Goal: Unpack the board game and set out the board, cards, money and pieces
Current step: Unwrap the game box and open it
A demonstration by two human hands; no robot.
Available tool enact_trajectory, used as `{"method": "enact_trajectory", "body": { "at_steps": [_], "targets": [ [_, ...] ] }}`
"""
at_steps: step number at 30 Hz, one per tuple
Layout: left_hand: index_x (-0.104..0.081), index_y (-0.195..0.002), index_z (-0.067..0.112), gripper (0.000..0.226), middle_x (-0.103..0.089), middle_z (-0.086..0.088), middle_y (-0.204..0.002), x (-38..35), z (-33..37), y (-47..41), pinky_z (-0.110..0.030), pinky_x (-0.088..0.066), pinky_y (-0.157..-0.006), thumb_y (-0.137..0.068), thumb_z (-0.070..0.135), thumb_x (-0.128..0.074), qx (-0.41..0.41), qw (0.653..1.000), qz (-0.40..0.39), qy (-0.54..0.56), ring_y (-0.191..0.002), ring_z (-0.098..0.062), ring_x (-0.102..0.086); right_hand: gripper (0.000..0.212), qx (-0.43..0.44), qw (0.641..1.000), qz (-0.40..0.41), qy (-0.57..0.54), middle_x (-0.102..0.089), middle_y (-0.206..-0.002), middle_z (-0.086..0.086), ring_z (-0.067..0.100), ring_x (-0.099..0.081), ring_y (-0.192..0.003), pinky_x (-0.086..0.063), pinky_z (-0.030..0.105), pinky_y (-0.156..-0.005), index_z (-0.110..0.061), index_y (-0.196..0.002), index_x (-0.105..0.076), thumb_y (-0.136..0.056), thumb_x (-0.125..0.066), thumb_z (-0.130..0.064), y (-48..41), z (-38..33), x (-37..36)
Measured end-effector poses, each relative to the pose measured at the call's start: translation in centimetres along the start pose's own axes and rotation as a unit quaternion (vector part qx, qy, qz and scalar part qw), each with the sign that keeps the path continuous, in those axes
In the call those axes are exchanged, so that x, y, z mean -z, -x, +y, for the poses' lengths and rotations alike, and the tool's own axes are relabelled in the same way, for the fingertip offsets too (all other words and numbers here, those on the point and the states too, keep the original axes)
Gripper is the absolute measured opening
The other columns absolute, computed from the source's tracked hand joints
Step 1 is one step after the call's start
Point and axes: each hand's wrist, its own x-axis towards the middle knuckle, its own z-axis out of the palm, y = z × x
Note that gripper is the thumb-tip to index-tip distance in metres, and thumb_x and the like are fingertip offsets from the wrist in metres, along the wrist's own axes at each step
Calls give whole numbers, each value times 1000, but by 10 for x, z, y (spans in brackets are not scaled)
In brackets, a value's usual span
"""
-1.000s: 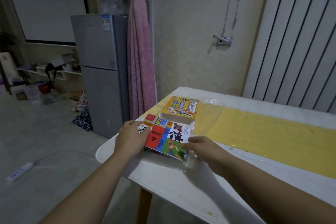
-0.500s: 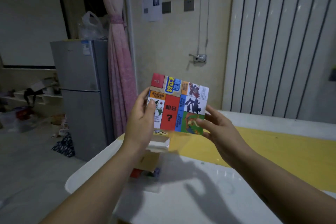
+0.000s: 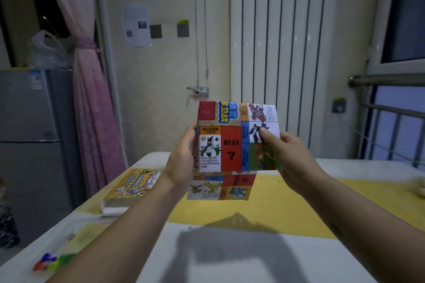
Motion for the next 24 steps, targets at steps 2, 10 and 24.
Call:
{"method": "enact_trajectory", "body": {
  "at_steps": [2,10,24],
  "targets": [
    [-61,-115,19,40,-72,7,-101,-8,-4,-1,-10,-50,-69,-103,20,-23,9,999,-6,-43,-95,-4,-65,22,-6,1000,3,17,-74,-93,8,23,-71,-86,-55,39,-72,-9,-103,-59,-92,-55,-27,-2,-3,14],
    [-64,-89,30,32,-59,11,-91,1,-22,-6,-12,-40,-66,-91,1,-52,-25,949,70,-307,-82,-2,-55,22,-3,985,-95,145,-73,-96,7,22,-70,-93,-53,40,-84,-9,-104,-65,-87,-61,-21,-2,-10,47],
    [-71,-97,7,31,-46,-1,-107,39,-23,16,-40,-55,-58,-88,9,-42,-390,759,53,-518,-84,-25,-60,54,-97,972,-64,204,-74,-89,11,23,-68,-82,-50,33,-80,-3,-96,-70,-74,-67,-52,-12,5,26]
  ]
}}
